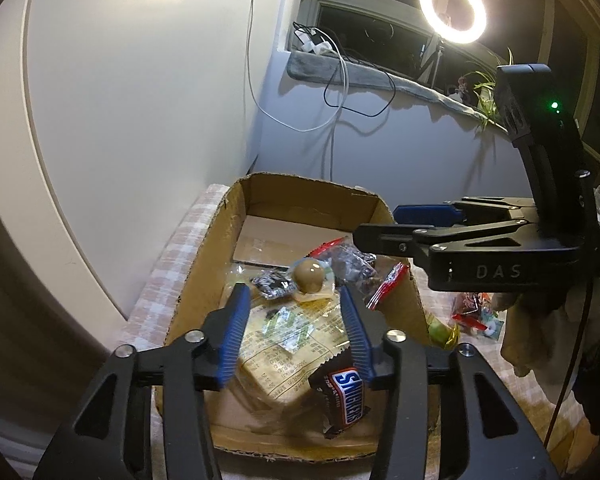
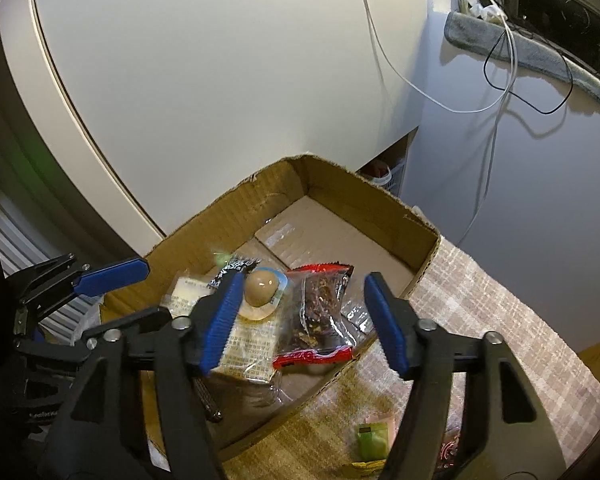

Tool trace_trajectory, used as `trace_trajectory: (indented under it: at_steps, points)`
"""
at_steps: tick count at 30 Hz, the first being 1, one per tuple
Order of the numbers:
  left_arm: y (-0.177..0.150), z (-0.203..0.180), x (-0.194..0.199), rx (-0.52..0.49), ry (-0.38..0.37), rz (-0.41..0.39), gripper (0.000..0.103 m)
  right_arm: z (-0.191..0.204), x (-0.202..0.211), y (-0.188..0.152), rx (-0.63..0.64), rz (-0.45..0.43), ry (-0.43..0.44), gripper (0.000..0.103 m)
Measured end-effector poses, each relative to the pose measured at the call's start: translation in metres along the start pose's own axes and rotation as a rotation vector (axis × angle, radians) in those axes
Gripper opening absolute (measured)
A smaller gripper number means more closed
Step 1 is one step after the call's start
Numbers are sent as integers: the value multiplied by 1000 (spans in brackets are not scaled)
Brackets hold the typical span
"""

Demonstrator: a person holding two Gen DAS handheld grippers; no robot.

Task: Organize snacks
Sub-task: 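Carry the green candy and egg snack into the box and open both tools, then grasp the yellow candy with the left tool while the right tool grasps the teal mint pack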

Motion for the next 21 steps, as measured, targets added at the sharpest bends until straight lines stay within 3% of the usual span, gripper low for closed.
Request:
trace_trajectory:
  at_steps: [4,9,21]
  points:
    - [0,0,1,-1,7,-3,58,-1,4,1,-7,-10,-14,81]
    - [0,-3,3,-11,12,-8,63,-5,9,-1,-11,-19,-22,83]
    - [-1,-22,12,-39,3,-24,63,-26,39,-25,-41,-46,-25,85]
Point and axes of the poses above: each gripper's, at about its wrist camera, not at the fingertips, and x roughly against the way its jaws point, z to its left, y to its top, the point moved 5 cm from there along -x, roughly the way its jaws point, and after that the axes turned 14 degrees about z, right-handed, at the moved point
